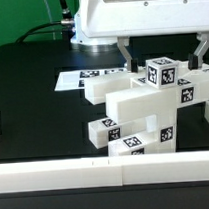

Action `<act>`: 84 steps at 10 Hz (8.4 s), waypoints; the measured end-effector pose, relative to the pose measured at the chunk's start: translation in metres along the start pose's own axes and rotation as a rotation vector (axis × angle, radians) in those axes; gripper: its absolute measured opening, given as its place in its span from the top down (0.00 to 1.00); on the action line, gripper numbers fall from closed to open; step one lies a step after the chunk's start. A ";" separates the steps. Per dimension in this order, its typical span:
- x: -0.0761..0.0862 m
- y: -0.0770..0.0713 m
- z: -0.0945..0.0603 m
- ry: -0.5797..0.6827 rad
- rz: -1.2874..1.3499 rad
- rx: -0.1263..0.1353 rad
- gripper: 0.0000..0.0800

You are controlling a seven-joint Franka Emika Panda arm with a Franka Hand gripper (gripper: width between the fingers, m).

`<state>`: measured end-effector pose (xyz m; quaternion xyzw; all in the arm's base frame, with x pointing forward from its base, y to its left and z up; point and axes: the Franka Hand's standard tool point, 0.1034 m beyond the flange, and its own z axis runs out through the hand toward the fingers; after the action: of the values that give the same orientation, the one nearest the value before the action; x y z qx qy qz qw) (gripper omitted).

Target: Assemble chair

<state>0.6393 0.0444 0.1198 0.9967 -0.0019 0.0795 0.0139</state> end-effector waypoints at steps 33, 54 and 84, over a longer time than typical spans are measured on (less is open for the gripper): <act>0.000 -0.001 0.000 -0.031 1.098 0.030 0.44; 0.002 0.005 0.001 -0.018 -0.068 0.002 0.64; 0.007 0.005 0.000 -0.016 0.941 0.065 0.19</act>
Offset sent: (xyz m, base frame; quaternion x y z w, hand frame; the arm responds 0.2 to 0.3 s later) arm 0.0067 -0.0045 -0.0017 0.0142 0.0079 -0.0706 0.9974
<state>0.6459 0.0395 0.1205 0.8882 -0.4509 0.0697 -0.0550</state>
